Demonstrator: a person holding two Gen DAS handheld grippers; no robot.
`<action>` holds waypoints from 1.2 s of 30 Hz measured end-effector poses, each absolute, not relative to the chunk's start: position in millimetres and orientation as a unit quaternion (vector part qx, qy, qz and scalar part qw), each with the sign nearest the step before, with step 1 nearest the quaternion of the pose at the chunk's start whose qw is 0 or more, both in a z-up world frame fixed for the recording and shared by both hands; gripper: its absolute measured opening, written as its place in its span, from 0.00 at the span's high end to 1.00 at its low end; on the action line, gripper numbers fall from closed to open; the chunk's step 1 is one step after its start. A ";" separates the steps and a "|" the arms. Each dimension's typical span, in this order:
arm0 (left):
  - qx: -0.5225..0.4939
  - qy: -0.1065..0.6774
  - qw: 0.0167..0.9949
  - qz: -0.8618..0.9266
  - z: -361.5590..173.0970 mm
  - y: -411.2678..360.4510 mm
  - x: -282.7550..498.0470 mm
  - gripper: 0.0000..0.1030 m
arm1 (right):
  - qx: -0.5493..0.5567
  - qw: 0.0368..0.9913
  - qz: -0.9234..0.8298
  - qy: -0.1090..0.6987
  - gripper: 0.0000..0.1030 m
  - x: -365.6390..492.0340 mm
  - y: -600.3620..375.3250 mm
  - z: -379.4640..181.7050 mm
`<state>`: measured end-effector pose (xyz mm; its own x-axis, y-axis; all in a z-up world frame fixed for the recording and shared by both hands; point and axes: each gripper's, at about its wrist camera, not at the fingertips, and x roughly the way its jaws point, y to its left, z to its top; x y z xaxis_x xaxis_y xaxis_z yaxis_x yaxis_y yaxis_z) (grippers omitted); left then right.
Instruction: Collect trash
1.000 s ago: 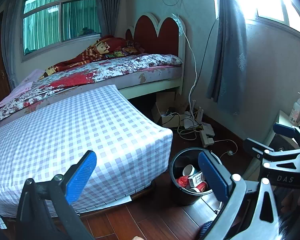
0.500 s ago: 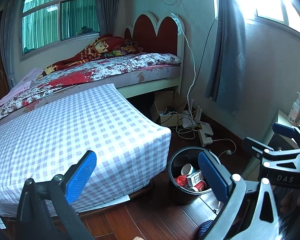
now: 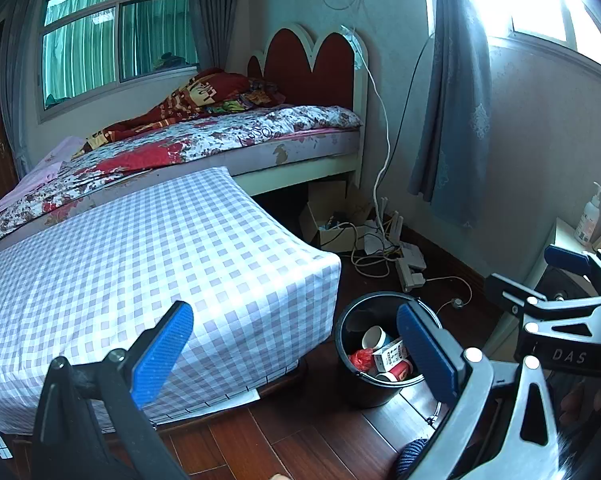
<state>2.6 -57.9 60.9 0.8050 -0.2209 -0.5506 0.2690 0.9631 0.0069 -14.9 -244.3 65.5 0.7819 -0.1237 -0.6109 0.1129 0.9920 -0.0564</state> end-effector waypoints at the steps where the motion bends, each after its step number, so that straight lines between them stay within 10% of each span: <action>1: 0.043 0.284 0.949 -0.129 60.9 -58.1 2.6 0.01 | -0.008 0.944 -0.063 0.324 0.01 -15.1 -244.1 65.4; 36: 0.048 0.272 0.950 -0.144 62.1 -57.0 3.6 0.01 | -0.008 0.944 -0.066 0.324 0.01 -15.4 -245.4 65.6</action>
